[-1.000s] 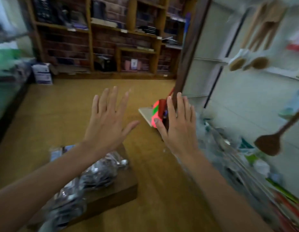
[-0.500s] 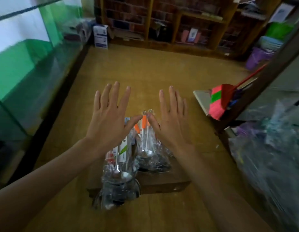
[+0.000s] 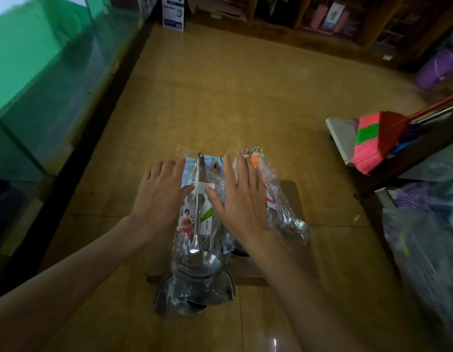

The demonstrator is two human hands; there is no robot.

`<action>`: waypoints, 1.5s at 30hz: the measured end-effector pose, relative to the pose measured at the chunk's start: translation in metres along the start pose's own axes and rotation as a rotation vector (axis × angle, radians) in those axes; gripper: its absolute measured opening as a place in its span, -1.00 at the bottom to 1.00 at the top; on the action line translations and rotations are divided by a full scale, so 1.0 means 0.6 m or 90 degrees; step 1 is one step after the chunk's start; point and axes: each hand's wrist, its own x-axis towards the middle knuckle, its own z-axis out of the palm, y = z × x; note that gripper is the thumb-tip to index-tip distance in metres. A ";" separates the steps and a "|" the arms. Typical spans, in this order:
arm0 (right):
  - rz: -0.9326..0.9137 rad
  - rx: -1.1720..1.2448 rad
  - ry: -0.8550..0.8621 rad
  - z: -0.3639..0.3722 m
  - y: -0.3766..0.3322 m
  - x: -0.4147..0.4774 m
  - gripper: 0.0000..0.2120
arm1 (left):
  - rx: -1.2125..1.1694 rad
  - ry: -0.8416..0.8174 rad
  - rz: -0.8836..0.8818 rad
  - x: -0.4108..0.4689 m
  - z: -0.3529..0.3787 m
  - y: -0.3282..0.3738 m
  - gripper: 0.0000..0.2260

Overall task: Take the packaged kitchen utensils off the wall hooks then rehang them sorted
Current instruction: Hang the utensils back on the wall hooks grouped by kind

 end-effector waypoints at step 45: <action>0.337 0.565 -0.079 0.012 -0.060 -0.032 -0.22 | -0.862 -0.096 -0.339 0.069 -0.033 0.070 -0.83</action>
